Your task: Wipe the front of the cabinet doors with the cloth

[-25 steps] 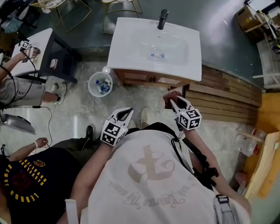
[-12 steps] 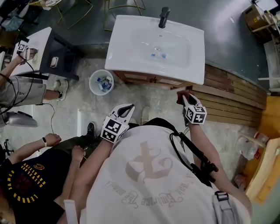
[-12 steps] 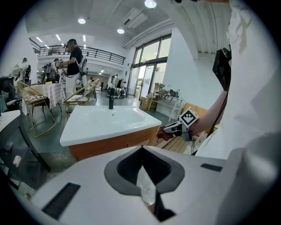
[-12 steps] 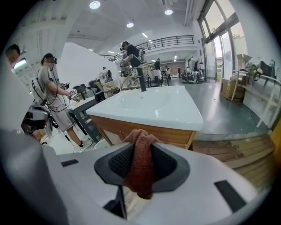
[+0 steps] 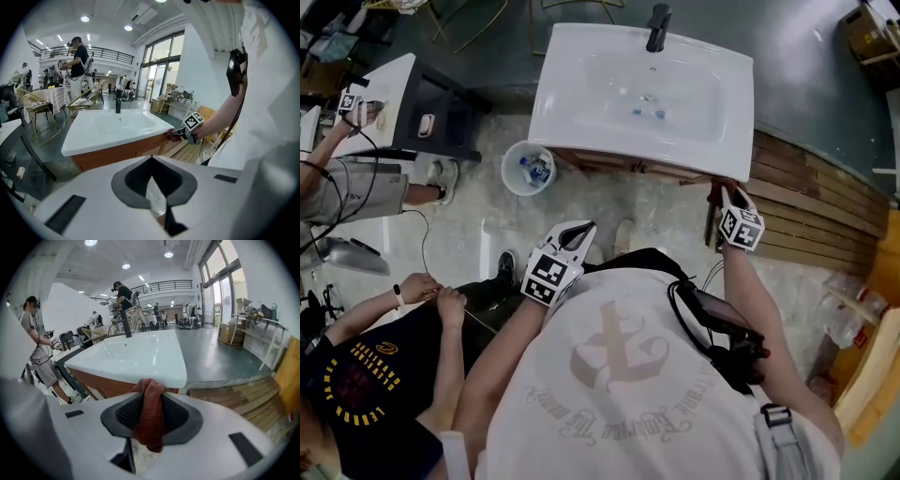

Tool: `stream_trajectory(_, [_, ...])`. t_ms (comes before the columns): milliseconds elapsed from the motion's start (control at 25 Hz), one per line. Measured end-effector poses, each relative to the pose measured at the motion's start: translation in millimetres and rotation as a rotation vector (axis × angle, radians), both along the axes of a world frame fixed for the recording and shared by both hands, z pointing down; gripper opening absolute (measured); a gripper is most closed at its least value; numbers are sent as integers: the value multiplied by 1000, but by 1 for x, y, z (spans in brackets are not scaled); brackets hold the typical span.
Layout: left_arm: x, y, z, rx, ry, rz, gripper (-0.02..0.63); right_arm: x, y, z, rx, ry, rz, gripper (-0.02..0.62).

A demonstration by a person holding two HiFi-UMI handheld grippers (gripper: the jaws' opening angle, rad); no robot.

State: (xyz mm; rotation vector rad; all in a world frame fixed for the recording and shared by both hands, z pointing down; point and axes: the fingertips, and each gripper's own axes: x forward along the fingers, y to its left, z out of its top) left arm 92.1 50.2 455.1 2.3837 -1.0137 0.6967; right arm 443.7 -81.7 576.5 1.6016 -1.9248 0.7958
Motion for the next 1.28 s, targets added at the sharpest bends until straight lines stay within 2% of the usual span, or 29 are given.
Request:
stream_trajectory(280, [-2,2,3,-23,-18,-26,12,12,-7,20,-40,52,-20,121])
stream_trajectory(520, [-9,3,0,-10,-18,-57,12,-3,-13,27,-63,2,-28,121])
stream_trajectory(720, [-25,5,-2,14,-10,-94,12,-32,-16,29,-62,-40,-82,121])
stream_trajectory(840, [-41,9,-3,12,-2,-127,12,-55,-17,25,-77,-32,-109,121])
stream_trajectory(1040, [-65,21,-2,11,11,-174,12,-101,-22,25,-88,-45,-165,121])
stream_trajectory(1280, [-93,31,-5,14,23,-233,12,-164,-25,25,-105,-119,-209,121])
